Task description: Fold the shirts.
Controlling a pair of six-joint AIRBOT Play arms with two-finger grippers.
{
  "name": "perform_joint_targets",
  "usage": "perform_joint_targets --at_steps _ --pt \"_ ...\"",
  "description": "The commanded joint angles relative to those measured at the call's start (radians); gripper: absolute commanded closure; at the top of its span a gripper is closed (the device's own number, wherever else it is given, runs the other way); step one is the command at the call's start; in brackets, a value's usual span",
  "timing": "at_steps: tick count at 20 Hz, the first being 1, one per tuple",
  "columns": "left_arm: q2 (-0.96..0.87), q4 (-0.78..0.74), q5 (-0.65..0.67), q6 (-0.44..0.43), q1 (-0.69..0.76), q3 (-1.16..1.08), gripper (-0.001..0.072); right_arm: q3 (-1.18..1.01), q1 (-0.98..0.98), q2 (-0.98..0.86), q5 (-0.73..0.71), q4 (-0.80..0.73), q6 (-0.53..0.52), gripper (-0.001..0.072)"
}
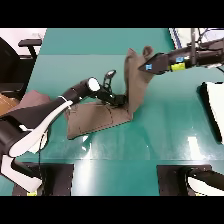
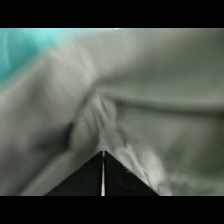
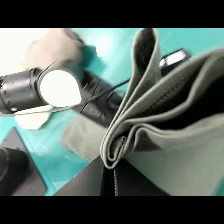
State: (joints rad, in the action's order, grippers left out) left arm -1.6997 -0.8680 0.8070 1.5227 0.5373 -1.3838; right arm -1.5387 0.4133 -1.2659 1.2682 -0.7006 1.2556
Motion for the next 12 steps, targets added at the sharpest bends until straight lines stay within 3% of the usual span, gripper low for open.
perform_joint_targets --at_steps 1,8,9,10,11,12 --pt "0.136 -0.144 0.032 0.039 -0.127 -0.001 0.0677 -0.002 0.119 -0.004 -0.085 0.027 0.004 0.0695" --pt "0.568 -0.375 0.129 0.048 -0.559 -0.001 0.0676 -0.045 0.554 -0.249 -0.370 0.023 -0.065 0.0685" --pt "0.601 -0.382 0.131 0.048 -0.594 -0.001 0.0676 -0.082 0.598 -0.303 -0.379 0.017 -0.069 0.0599" --pt "0.629 -0.386 0.141 0.048 -0.625 -0.001 0.0676 -0.127 0.631 -0.355 -0.364 0.017 -0.081 0.0322" --pt "0.647 -0.386 0.154 0.048 -0.646 -0.001 0.0676 -0.172 0.644 -0.396 -0.324 0.016 -0.093 0.0165" --pt "0.656 -0.386 0.165 0.048 -0.659 -0.001 0.0676 -0.216 0.641 -0.427 -0.253 0.016 -0.094 0.0170"
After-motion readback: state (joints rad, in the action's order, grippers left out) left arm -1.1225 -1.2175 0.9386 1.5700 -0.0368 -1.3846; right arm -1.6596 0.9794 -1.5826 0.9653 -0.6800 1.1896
